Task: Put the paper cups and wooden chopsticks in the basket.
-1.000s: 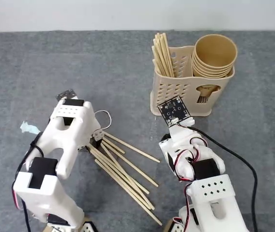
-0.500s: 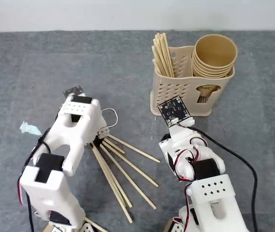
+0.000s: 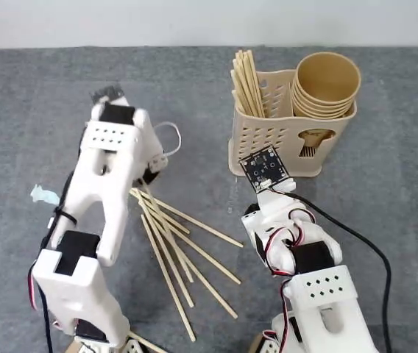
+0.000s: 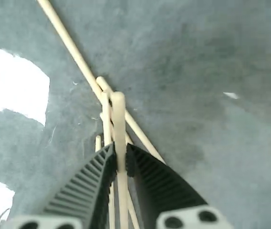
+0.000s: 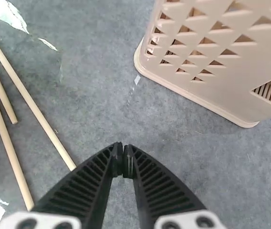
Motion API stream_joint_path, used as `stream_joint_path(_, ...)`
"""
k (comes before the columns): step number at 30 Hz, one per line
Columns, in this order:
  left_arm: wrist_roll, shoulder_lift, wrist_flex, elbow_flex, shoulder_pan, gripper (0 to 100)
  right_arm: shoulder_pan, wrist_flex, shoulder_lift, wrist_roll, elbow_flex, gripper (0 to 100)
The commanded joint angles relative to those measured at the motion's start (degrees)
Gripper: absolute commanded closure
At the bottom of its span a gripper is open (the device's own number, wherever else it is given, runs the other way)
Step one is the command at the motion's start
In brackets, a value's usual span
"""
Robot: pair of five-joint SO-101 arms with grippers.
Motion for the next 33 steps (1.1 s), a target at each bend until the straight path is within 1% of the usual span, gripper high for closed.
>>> stream_joint_path(1, 0.53, -0.53, 4.57, -11.21, 0.09, 99, 2.33, -1.01, -1.63, 0.70, -0.53, 98.3)
stream_joint_path(5, 0.44, -0.53, 7.38, -22.20, 0.18, 99, 6.29, -1.27, -1.63, 0.53, -1.41, 98.3)
stream_joint_path(8, 0.44, -0.53, 7.12, -29.67, 0.44, 99, 8.22, -1.36, -1.63, 0.09, -1.85, 98.3)
stream_joint_path(11, 0.35, -0.09, 6.15, -38.29, 1.41, 99, 10.77, -3.12, -1.63, -2.81, -1.85, 98.1)
stream_joint_path(15, 0.26, 0.00, 0.70, -48.84, 2.64, 99, 15.25, -5.05, -1.63, -5.01, -1.85, 98.0)
stream_joint_path(19, 0.26, 0.00, -8.62, -56.66, 3.87, 99, 18.07, -6.46, -1.63, -7.03, -1.85, 98.0)
stream_joint_path(22, 0.35, 0.00, -17.14, -57.89, 5.19, 99, 18.77, -6.46, -1.63, -7.12, -1.85, 98.0)
stream_joint_path(25, 0.26, 0.00, -23.74, -57.19, 6.86, 99, 18.77, -6.46, -1.63, -7.12, -1.85, 98.0)
stream_joint_path(30, 0.09, 0.00, -31.56, -54.46, 9.93, 99, 18.68, -6.46, -1.63, -6.95, -1.85, 98.0)
stream_joint_path(33, -0.97, 0.00, -35.25, -50.68, 11.60, 99, 18.68, -6.46, -1.63, -6.95, -1.85, 98.0)
